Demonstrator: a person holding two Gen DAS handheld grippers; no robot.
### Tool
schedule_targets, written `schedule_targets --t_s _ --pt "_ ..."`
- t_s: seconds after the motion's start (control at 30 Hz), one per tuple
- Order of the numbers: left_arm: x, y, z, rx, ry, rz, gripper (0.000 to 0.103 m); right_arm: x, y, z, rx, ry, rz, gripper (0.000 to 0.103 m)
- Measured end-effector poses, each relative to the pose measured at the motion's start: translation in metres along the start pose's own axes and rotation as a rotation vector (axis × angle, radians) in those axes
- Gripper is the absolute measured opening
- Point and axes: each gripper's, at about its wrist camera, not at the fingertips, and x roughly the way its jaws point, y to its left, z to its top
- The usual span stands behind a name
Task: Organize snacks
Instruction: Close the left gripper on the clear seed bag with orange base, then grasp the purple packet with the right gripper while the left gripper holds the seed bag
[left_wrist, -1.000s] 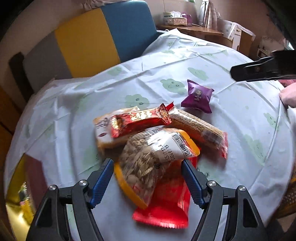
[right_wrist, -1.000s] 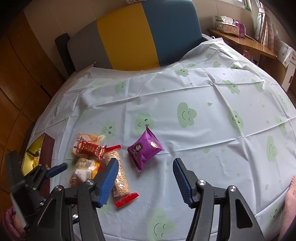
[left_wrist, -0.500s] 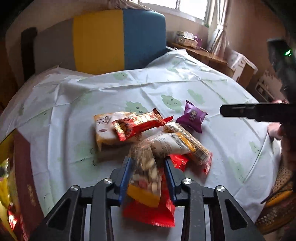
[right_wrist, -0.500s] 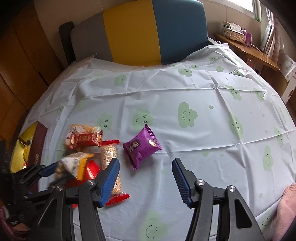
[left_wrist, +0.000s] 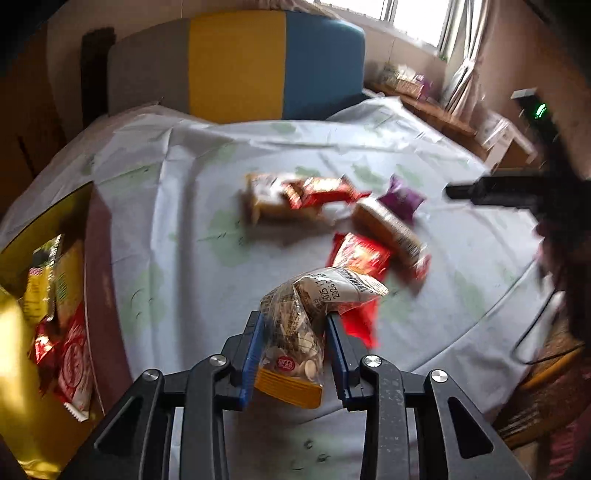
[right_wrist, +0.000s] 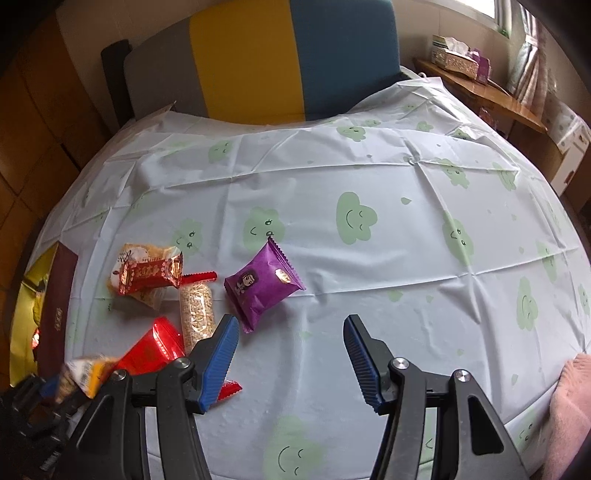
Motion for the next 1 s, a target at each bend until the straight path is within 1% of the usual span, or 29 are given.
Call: schedule_targets --t_s 0.03,0.07,0.1,0.17,0.2,0.23,0.33,0.47,0.53,0.6,0.67,0.77,0.8,0.93,1.0 --pt "0.002 -0.001 -0.002 0.008 -0.002 -0.002 0.038 -0.001 -0.002 0.0 0.014 -0.002 0.008 0.06" --pt "0.007 -0.006 -0.002 0.034 0.01 0.011 0.045 -0.002 -0.003 0.0 0.024 -0.005 0.015 0.06" --pt "0.011 -0.009 -0.003 0.054 0.014 0.033 0.047 -0.003 -0.005 0.0 0.038 -0.01 0.024 0.057" --pt "0.021 -0.014 -0.005 0.07 0.02 0.053 0.05 -0.005 -0.009 0.001 0.069 -0.017 0.045 0.055" --pt "0.023 -0.014 -0.005 0.065 0.018 0.058 0.05 -0.006 -0.011 0.001 0.084 -0.019 0.057 0.055" --pt "0.023 -0.013 -0.004 0.057 0.012 0.054 0.05 -0.006 -0.013 0.001 0.101 -0.02 0.063 0.053" --pt "0.024 -0.009 -0.003 0.03 0.009 0.027 0.047 -0.003 -0.021 0.002 0.147 -0.007 0.083 0.051" --pt "0.02 -0.008 -0.007 0.029 -0.002 0.023 0.043 0.001 -0.02 0.001 0.147 0.011 0.098 0.051" --pt "0.017 -0.009 -0.011 0.025 -0.012 0.022 0.043 0.006 -0.021 0.0 0.175 0.04 0.146 0.051" --pt "0.013 -0.011 -0.015 0.021 -0.021 0.028 0.043 0.016 -0.027 -0.002 0.242 0.09 0.219 0.051" --pt "0.01 -0.011 -0.018 0.014 -0.028 0.032 0.043 0.022 -0.03 -0.002 0.291 0.104 0.227 0.051" --pt "0.006 -0.012 -0.022 0.014 -0.039 0.022 0.042 0.031 -0.03 0.004 0.36 0.111 0.273 0.051" --pt "0.005 -0.013 -0.024 0.018 -0.041 0.023 0.042 0.035 -0.029 0.005 0.371 0.115 0.272 0.051" --pt "0.0 -0.014 -0.029 0.021 -0.047 0.014 0.042 0.061 -0.019 0.017 0.429 0.141 0.217 0.052" --pt "0.0 -0.014 -0.031 0.026 -0.045 0.013 0.042 0.072 -0.013 0.024 0.432 0.137 0.197 0.052"
